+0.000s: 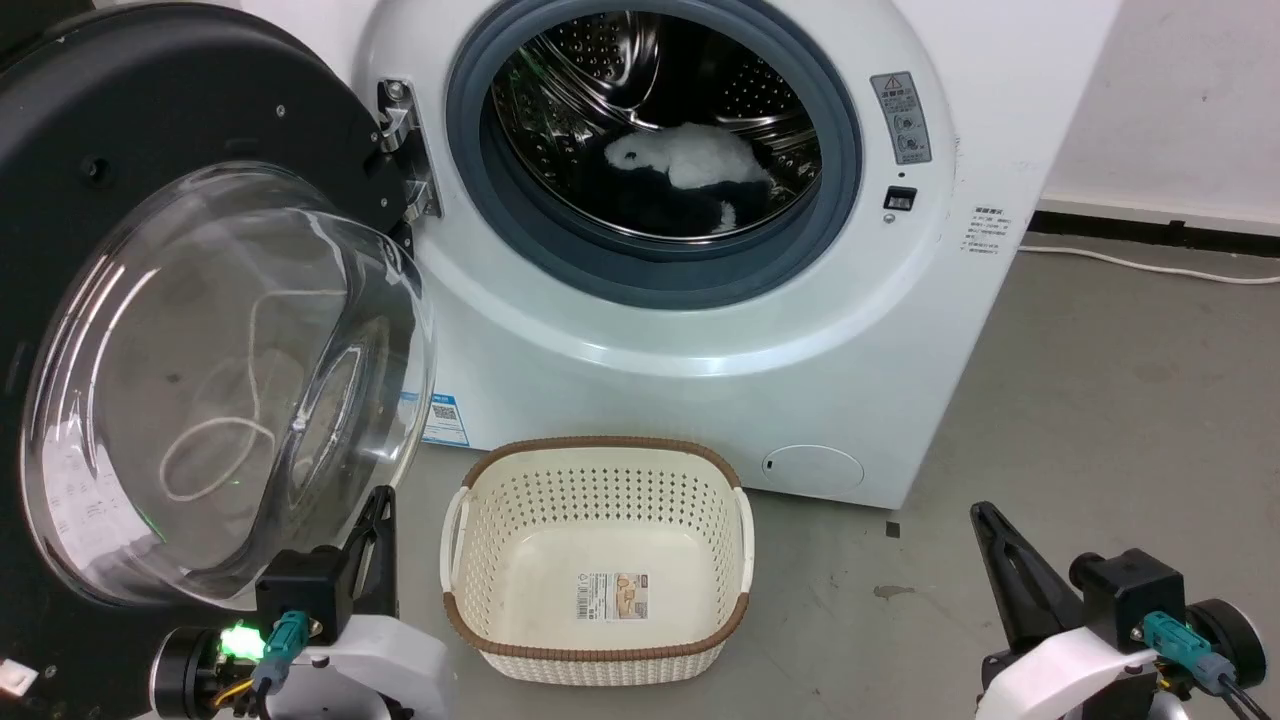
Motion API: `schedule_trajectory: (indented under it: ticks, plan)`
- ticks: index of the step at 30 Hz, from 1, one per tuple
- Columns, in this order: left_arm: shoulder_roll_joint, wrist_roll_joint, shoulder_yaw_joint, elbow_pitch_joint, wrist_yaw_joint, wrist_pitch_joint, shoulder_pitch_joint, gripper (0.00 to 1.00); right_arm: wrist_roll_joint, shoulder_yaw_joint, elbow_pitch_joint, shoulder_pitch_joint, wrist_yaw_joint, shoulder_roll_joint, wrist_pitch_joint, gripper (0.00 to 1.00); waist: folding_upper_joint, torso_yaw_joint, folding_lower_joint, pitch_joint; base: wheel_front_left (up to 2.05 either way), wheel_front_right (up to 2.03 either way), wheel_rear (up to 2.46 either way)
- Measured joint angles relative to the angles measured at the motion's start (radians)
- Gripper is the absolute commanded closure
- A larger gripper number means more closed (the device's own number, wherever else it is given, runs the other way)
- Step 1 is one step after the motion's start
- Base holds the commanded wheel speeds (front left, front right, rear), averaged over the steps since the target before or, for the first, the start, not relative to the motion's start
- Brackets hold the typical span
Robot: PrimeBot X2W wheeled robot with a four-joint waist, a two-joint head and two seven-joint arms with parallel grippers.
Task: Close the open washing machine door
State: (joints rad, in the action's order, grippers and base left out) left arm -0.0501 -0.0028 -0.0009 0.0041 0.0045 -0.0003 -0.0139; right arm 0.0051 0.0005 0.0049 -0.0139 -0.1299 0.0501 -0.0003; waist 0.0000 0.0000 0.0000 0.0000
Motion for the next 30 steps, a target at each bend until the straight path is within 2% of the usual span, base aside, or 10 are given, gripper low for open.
schedule_trajectory:
  ticks: [19, 20, 30]
  plan:
    - [0.0, 0.0, 0.0, 0.0, 0.0, 0.0, 0.0, 1.0, 0.0, 0.0, 0.0, 0.0, 0.0, 0.0, 0.0, 1.0, 0.0, 0.0, 0.0, 0.0, 0.0, 0.0, 0.0]
    - [0.0, 0.0, 0.0, 0.0, 0.0, 0.0, 0.0, 0.0, 0.0, 0.0, 0.0, 0.0, 0.0, 0.0, 0.0, 0.0, 0.0, 0.0, 0.0, 0.0, 0.0, 0.0, 0.0]
    - [0.0, -0.004, -0.005, 0.004, 0.001, -0.002, 0.0, 0.0, 0.01, 0.003, 0.005, -0.001, 0.0, 0.0, -0.005, 0.0, 0.0, 0.0, 0.0, 0.0, 0.0, 0.0, 0.0]
